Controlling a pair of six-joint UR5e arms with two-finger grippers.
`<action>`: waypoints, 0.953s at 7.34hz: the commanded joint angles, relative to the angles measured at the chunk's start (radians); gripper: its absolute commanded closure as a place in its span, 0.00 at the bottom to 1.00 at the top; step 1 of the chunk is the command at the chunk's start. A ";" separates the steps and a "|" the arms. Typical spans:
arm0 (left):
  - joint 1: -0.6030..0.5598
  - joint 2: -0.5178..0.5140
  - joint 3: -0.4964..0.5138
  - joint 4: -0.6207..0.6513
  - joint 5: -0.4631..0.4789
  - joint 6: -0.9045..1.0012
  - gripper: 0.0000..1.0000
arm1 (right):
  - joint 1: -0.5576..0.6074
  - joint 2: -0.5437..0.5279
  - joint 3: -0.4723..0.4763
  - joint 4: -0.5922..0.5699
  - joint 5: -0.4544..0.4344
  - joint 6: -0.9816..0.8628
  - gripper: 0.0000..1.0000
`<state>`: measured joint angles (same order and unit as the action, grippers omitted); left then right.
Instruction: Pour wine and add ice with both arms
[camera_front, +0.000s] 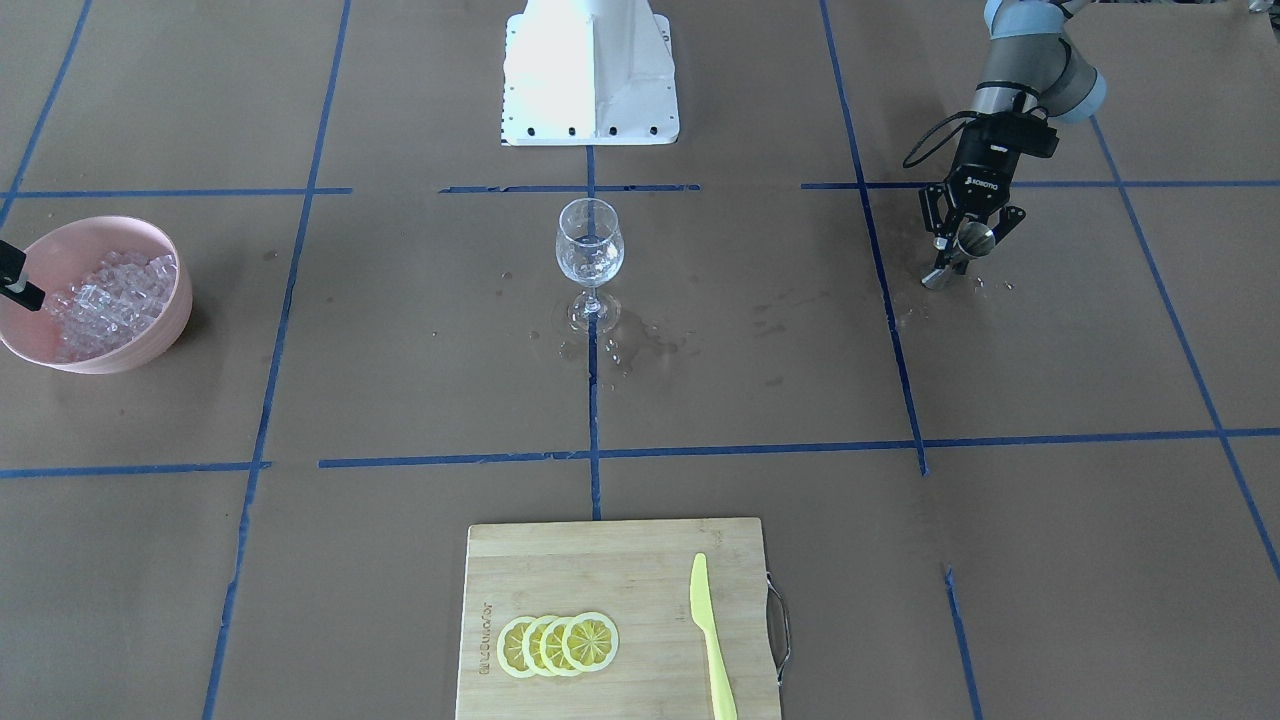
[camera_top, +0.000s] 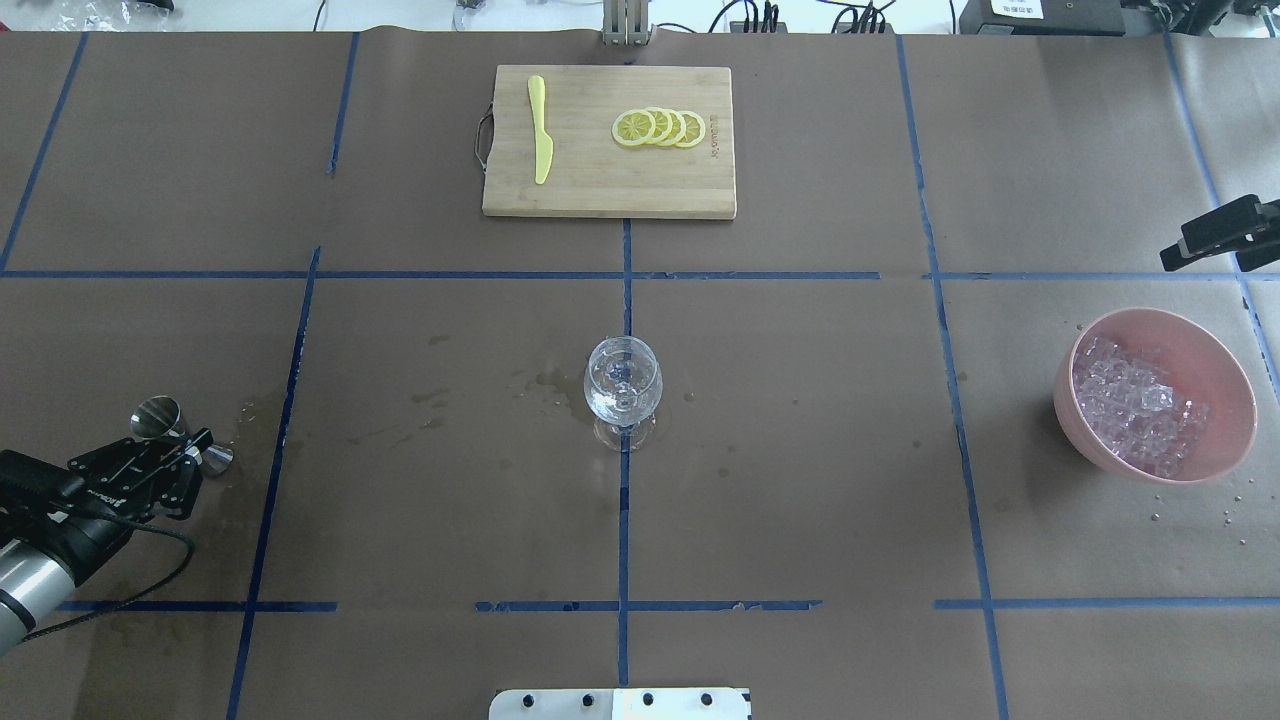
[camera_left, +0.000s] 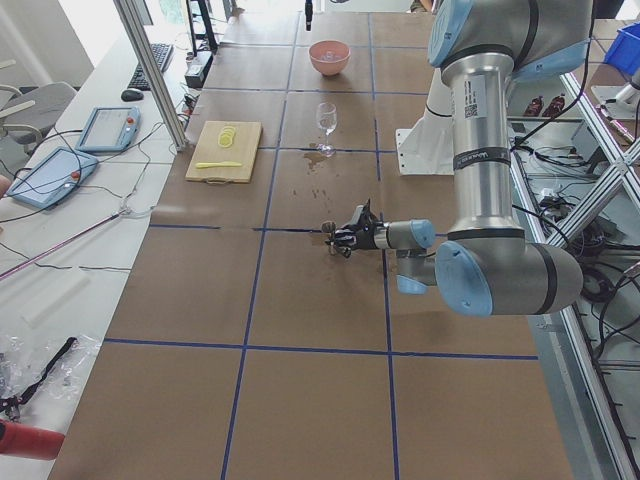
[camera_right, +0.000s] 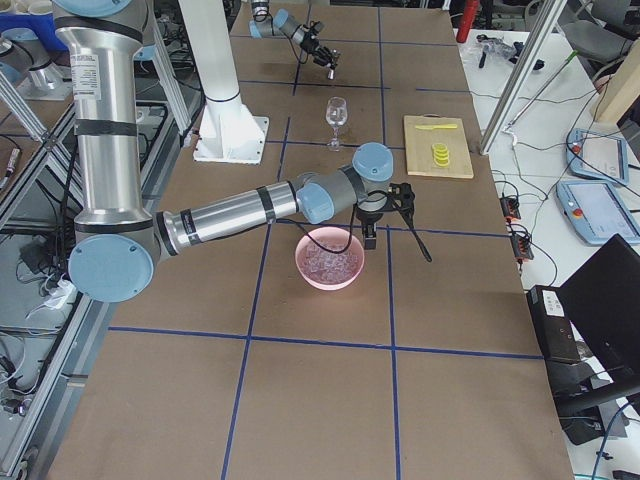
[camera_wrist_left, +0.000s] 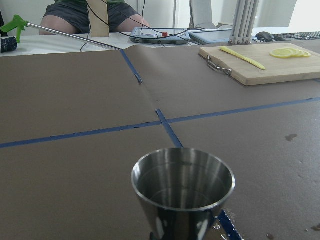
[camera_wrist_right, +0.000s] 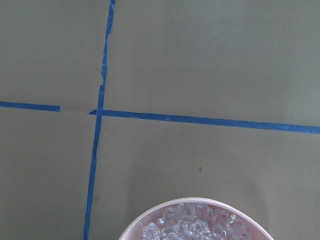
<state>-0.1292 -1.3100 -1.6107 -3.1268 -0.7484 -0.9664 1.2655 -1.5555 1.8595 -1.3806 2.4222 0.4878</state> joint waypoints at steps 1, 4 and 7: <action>0.000 0.000 0.000 -0.001 0.000 -0.002 0.46 | 0.000 0.000 0.001 0.000 0.000 0.000 0.00; -0.003 0.050 -0.044 0.011 -0.093 0.008 0.01 | 0.000 -0.002 0.003 0.002 0.000 0.002 0.00; -0.015 0.222 -0.221 0.149 -0.347 0.011 0.01 | 0.000 -0.003 0.015 0.000 0.000 0.000 0.00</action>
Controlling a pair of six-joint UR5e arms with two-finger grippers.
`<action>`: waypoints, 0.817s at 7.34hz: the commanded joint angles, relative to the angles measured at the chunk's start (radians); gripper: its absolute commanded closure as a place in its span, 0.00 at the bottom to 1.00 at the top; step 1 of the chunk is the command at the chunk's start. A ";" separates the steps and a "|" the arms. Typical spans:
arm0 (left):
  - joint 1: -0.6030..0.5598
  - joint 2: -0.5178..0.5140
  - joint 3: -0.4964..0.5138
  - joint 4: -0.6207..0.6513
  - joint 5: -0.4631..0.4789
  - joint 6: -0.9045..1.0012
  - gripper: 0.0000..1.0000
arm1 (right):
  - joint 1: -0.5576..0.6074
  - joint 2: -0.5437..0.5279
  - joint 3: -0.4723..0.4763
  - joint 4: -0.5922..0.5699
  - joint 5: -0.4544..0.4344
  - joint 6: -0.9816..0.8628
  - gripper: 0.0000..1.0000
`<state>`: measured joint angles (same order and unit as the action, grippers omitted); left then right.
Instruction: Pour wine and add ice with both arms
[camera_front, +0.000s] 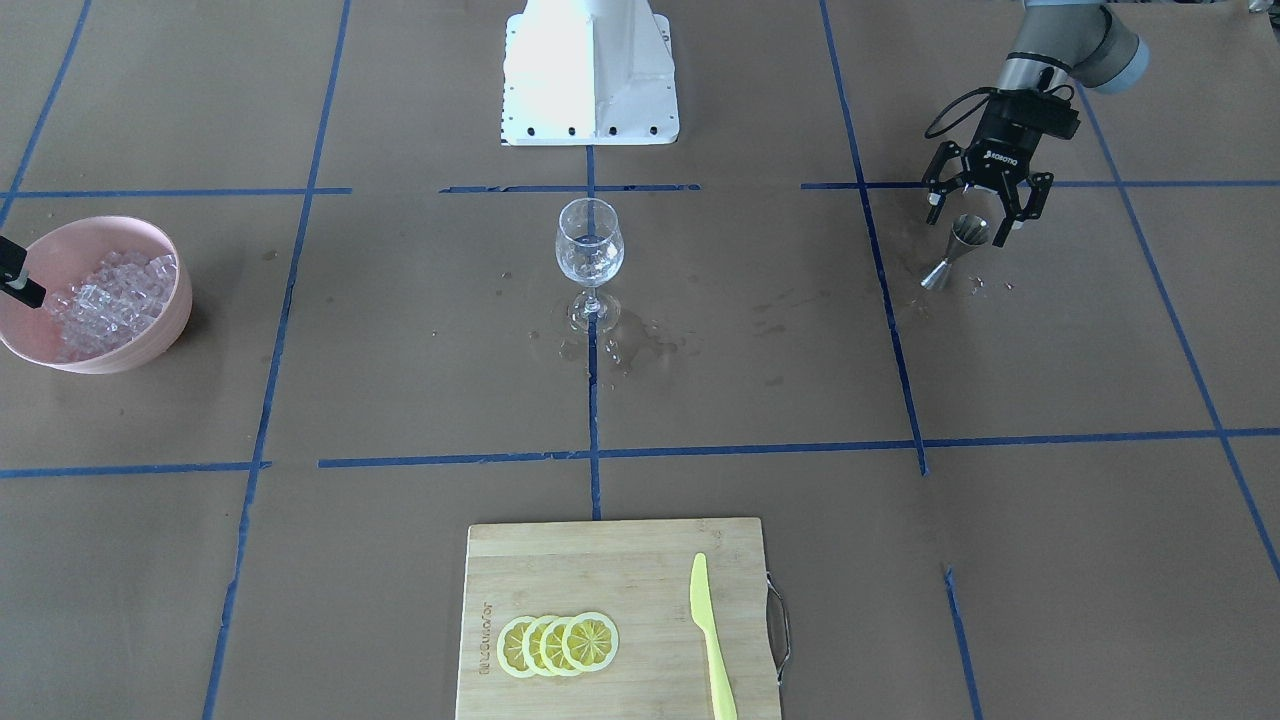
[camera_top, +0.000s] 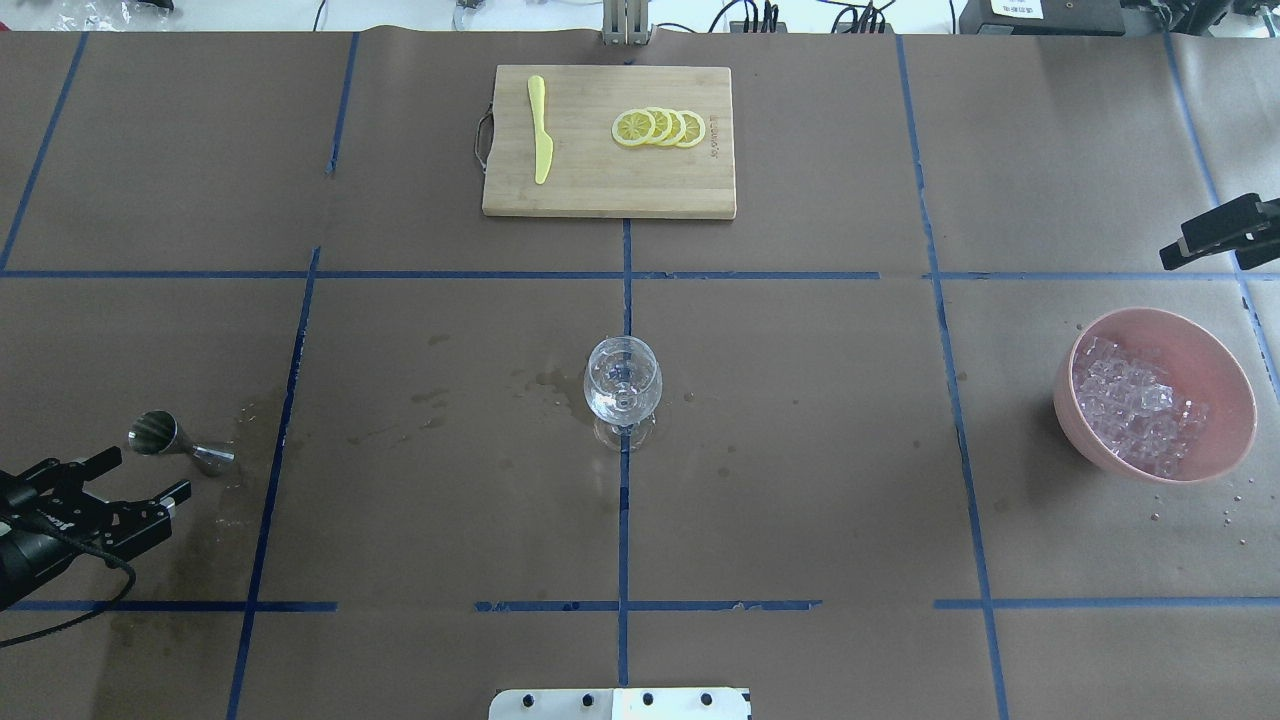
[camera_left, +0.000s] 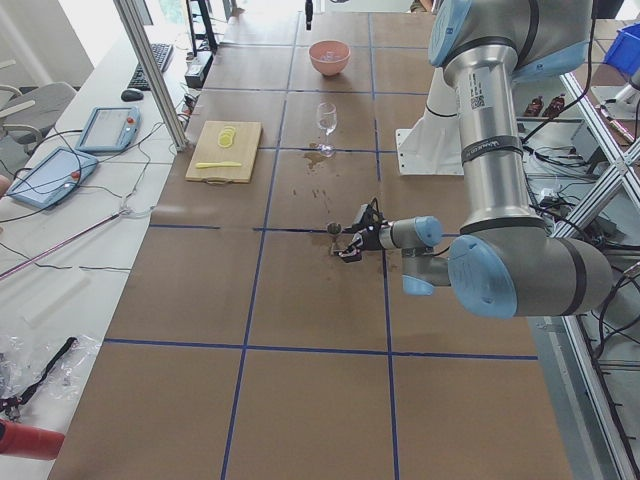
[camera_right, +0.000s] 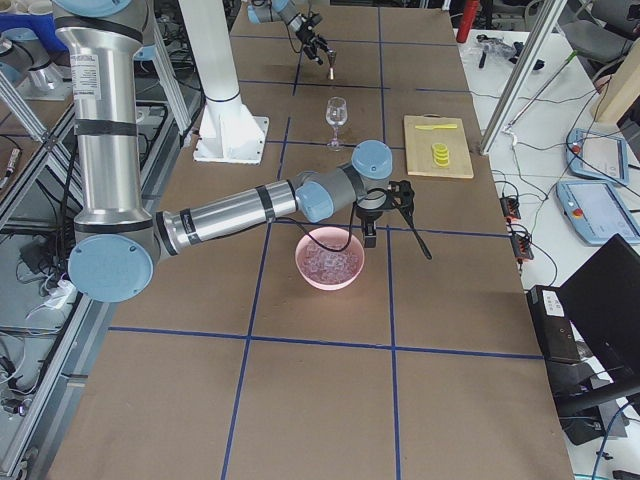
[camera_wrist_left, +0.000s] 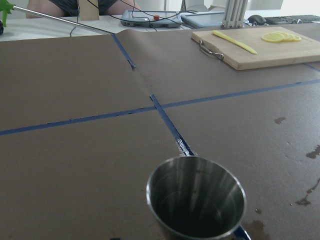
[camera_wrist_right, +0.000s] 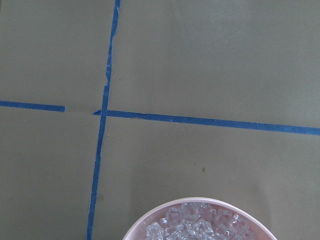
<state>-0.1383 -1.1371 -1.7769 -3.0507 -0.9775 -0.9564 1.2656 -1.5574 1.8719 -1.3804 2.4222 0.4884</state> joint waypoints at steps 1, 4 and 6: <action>-0.026 0.110 -0.067 0.104 -0.239 0.004 0.01 | 0.000 -0.001 0.004 0.000 -0.002 0.001 0.00; -0.356 0.158 -0.053 0.101 -0.555 0.231 0.01 | -0.011 -0.012 0.006 0.000 -0.026 0.061 0.00; -0.679 0.063 0.026 0.119 -0.859 0.449 0.00 | -0.041 -0.054 0.009 0.000 -0.069 0.062 0.00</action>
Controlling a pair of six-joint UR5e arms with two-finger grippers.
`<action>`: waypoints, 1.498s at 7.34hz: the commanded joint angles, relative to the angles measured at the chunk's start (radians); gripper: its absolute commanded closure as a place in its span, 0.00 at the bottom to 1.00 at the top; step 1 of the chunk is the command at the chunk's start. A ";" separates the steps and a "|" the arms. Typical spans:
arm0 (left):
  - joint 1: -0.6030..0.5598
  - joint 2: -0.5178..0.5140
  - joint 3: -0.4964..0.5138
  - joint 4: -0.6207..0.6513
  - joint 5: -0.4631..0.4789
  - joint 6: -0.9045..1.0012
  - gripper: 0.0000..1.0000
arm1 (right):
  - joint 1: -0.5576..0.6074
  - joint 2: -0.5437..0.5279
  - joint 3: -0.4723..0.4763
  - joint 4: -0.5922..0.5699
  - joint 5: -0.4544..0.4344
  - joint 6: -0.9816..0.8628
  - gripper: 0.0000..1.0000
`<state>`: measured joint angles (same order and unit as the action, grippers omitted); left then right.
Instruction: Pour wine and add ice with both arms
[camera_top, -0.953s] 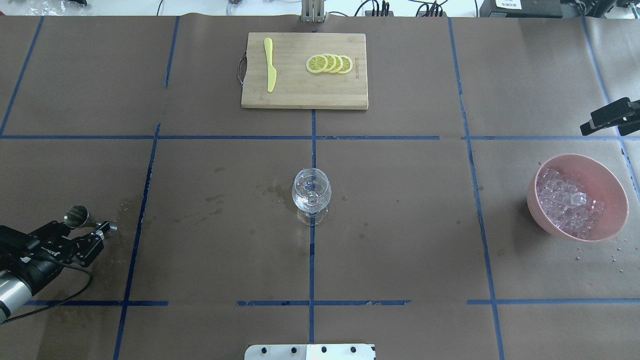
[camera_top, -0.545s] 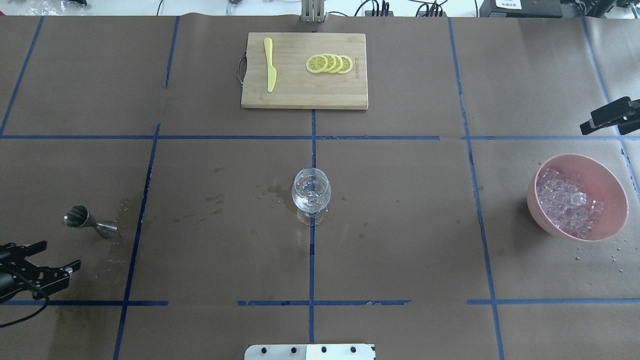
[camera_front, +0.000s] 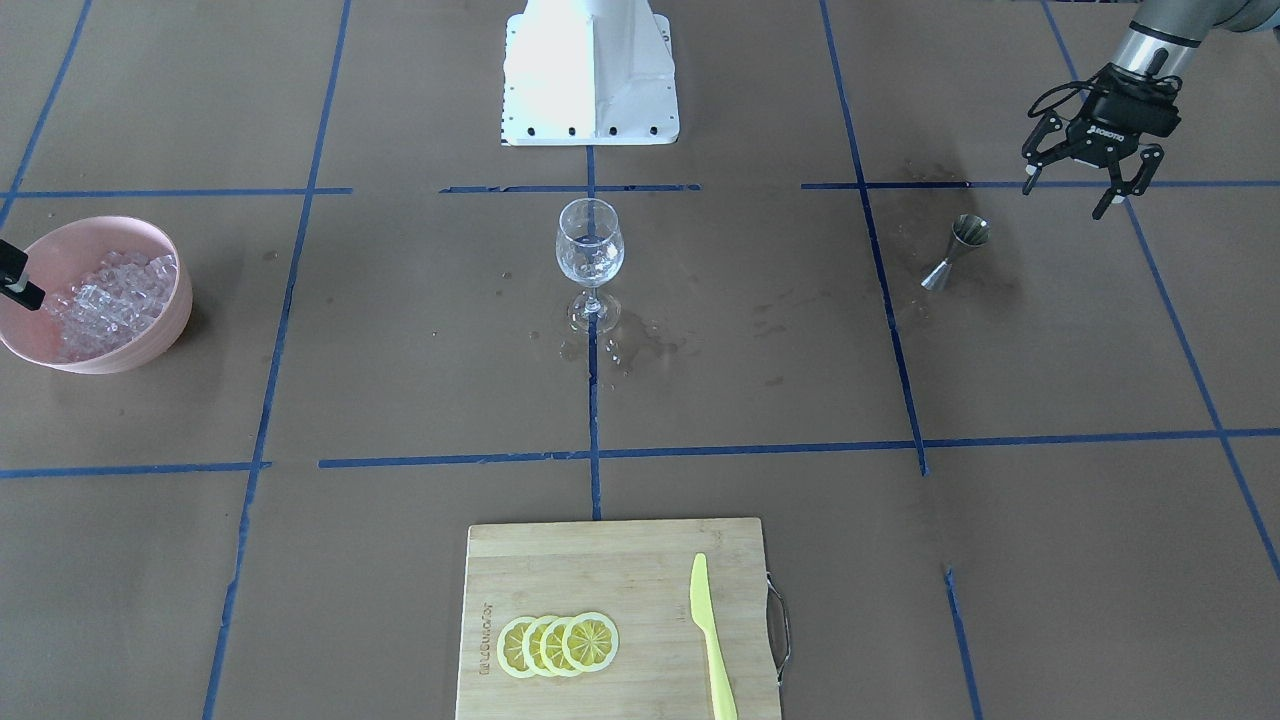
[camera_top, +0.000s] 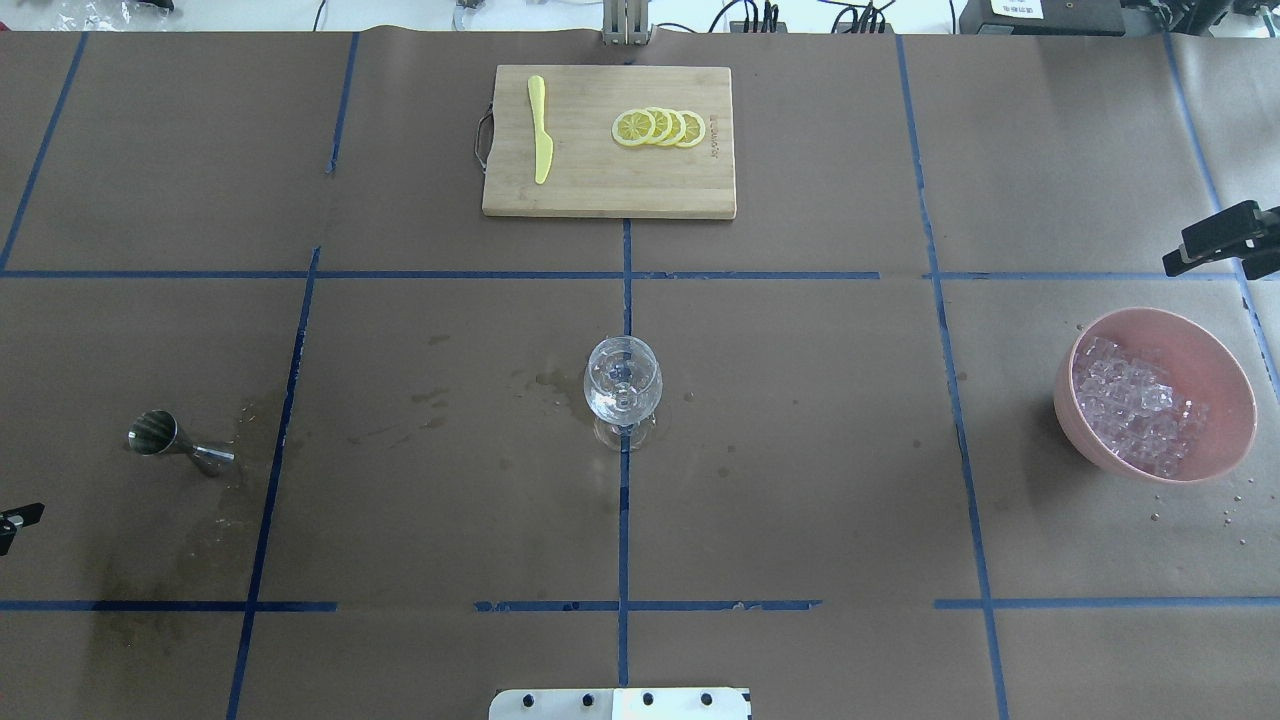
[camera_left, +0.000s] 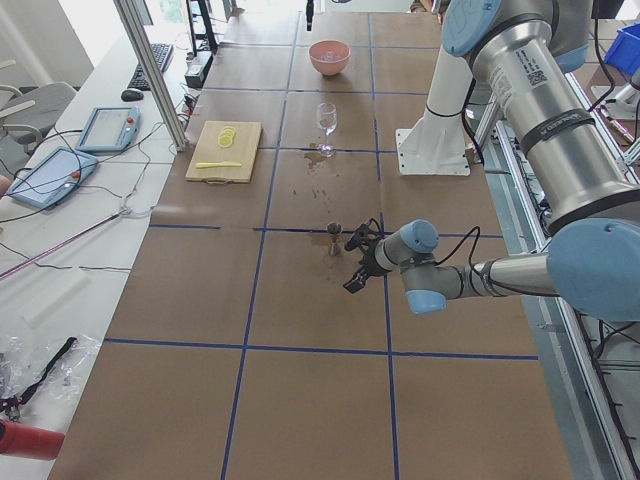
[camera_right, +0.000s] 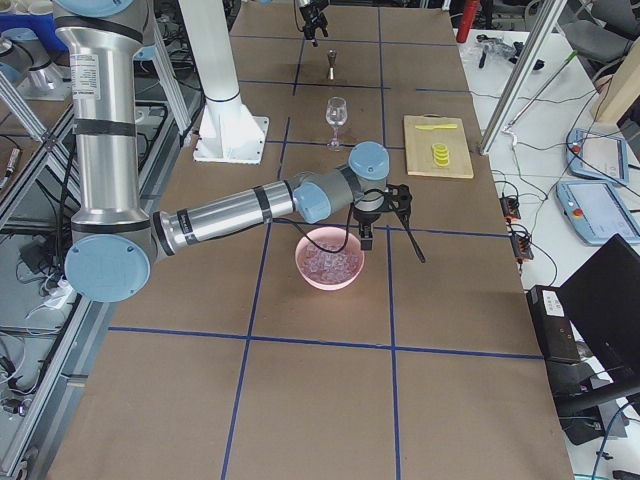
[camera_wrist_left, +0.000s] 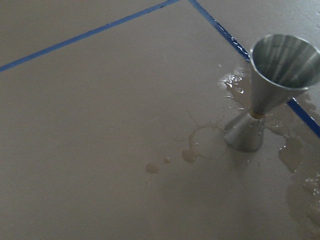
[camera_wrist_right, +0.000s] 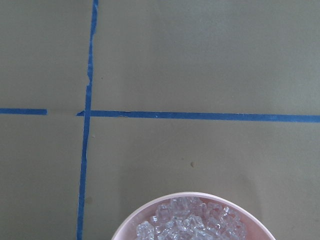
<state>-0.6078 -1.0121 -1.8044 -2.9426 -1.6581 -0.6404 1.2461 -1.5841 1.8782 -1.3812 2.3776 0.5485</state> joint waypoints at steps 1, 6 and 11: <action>-0.351 -0.135 0.085 0.090 -0.283 0.207 0.00 | -0.049 -0.065 0.018 0.001 -0.034 0.004 0.00; -0.586 -0.300 0.089 0.367 -0.411 0.280 0.00 | -0.220 -0.183 -0.022 0.281 -0.106 0.341 0.02; -0.589 -0.280 0.074 0.353 -0.410 0.271 0.00 | -0.224 -0.140 -0.086 0.281 -0.115 0.357 0.11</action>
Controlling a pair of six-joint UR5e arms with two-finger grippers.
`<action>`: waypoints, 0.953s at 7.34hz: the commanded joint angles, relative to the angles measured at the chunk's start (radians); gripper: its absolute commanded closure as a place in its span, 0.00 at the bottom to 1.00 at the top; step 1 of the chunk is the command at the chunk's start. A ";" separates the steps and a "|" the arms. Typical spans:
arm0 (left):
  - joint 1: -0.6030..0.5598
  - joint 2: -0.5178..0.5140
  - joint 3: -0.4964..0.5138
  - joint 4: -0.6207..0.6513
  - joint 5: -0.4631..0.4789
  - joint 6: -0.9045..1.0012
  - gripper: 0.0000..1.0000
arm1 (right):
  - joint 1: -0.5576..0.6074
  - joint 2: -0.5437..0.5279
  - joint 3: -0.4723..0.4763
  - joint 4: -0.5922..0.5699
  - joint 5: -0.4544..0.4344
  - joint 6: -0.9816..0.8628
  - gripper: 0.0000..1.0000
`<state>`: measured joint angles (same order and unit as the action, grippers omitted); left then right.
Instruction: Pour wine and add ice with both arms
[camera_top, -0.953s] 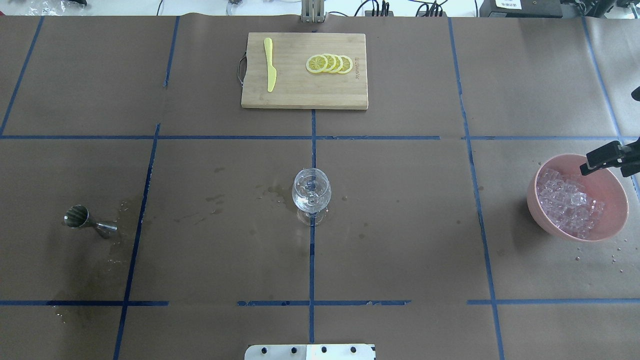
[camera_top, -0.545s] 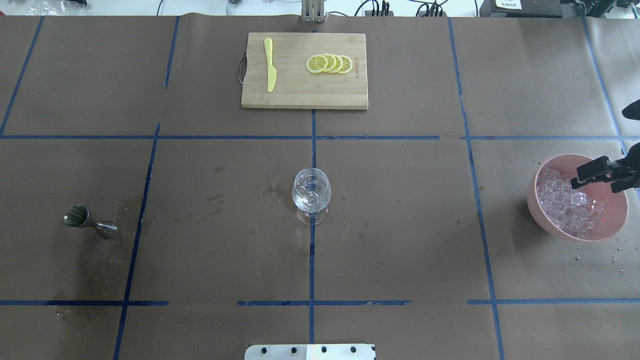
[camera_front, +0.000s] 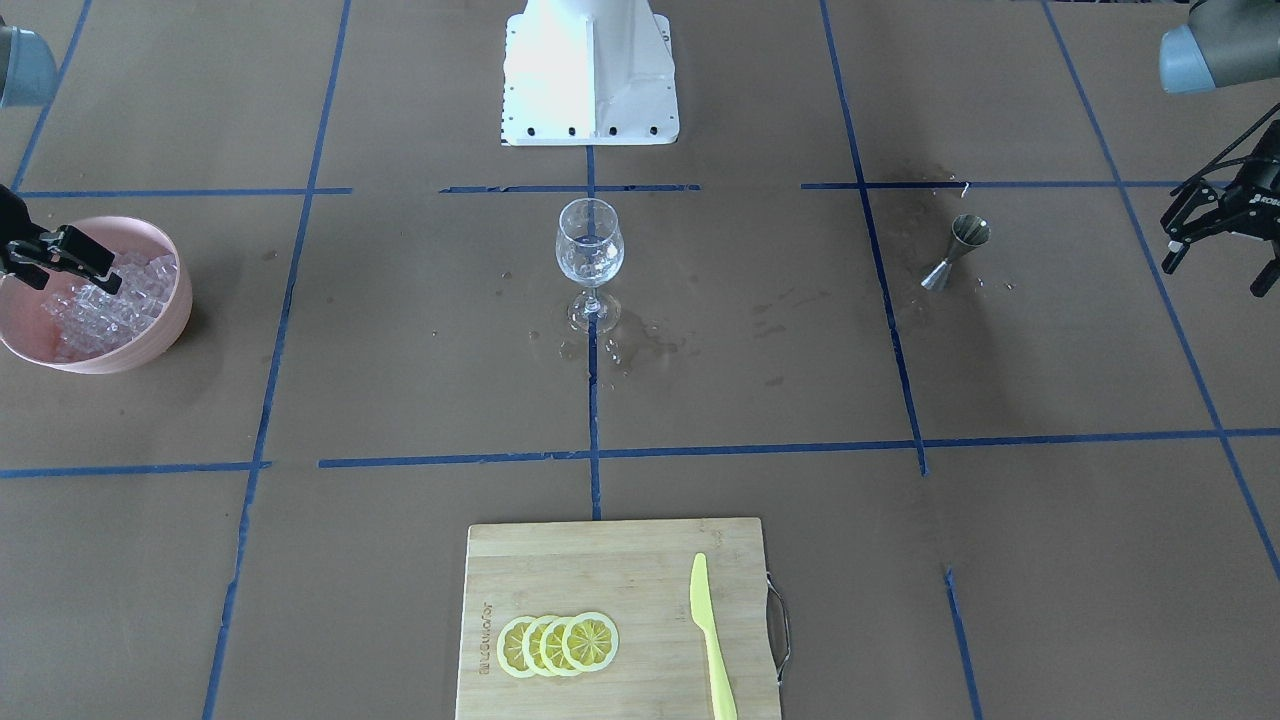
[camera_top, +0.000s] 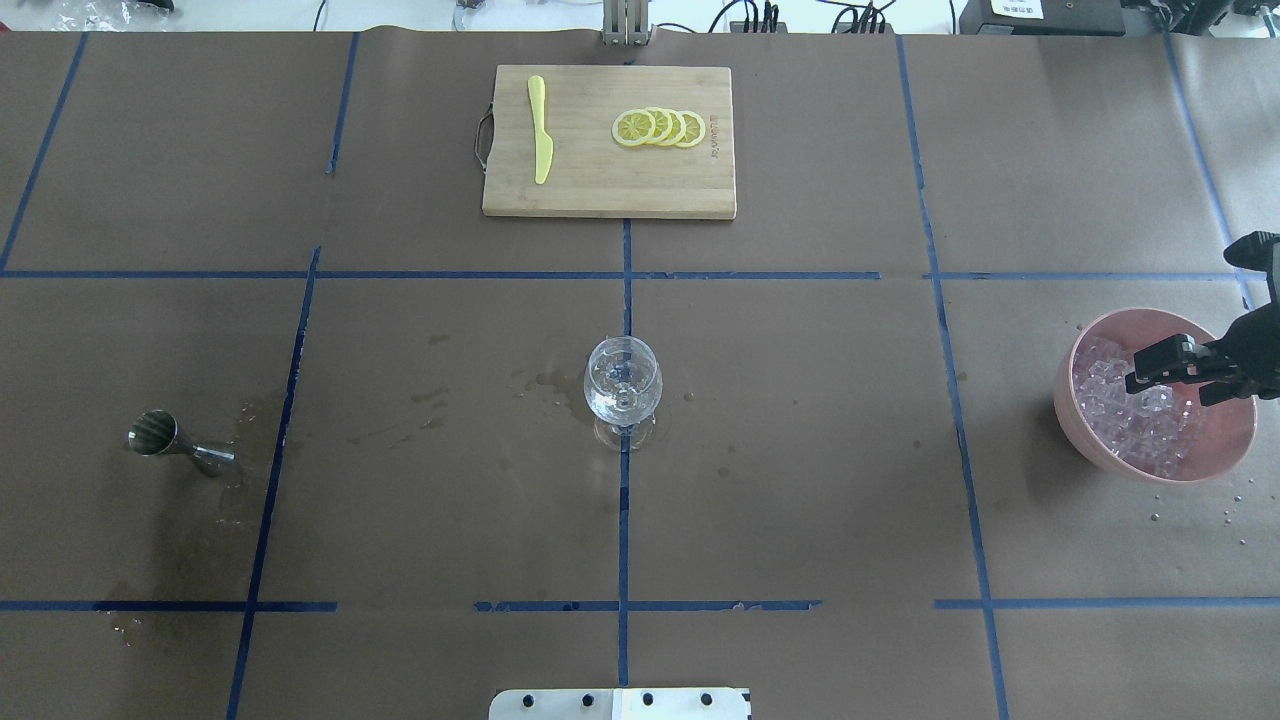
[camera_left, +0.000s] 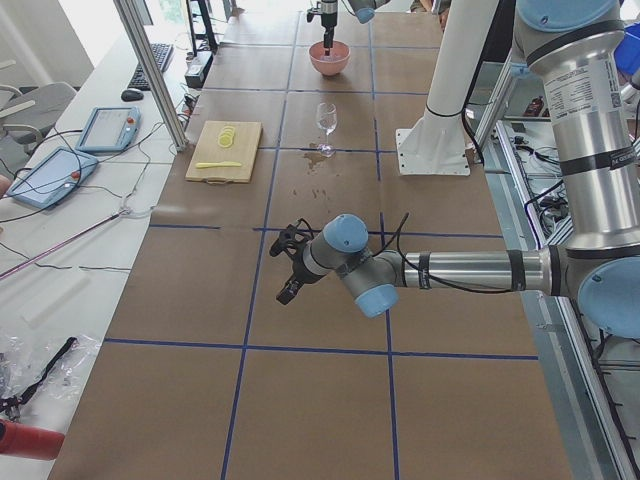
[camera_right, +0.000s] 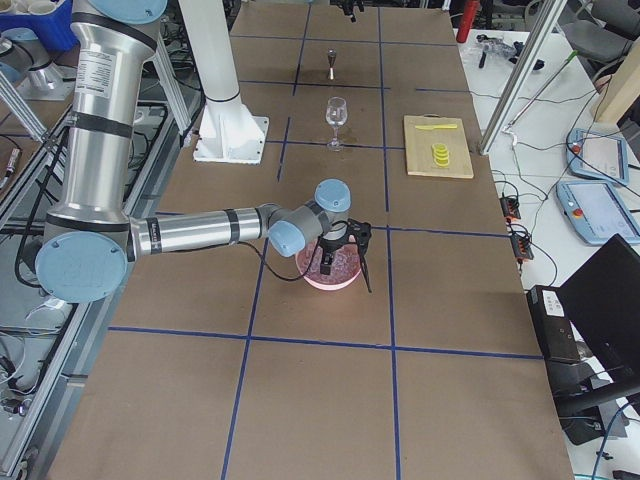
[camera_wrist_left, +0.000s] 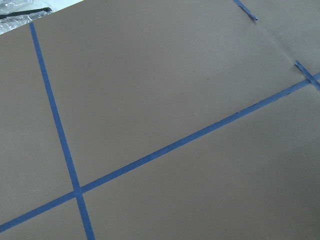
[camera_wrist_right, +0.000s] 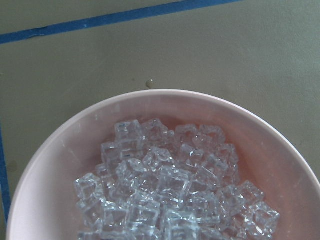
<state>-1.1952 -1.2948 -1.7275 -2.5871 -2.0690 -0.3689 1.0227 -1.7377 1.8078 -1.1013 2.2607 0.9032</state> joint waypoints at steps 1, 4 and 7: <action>-0.003 0.006 -0.003 -0.002 0.004 -0.002 0.00 | -0.001 0.013 -0.024 0.000 0.000 0.002 0.17; -0.003 0.009 -0.007 -0.004 0.006 -0.010 0.00 | 0.000 0.004 -0.013 0.001 0.003 0.008 0.98; -0.003 0.009 -0.009 -0.005 0.004 -0.015 0.00 | 0.017 -0.003 0.042 0.000 0.019 0.006 1.00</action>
<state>-1.1980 -1.2855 -1.7353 -2.5918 -2.0636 -0.3824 1.0285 -1.7368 1.8138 -1.1002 2.2713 0.9108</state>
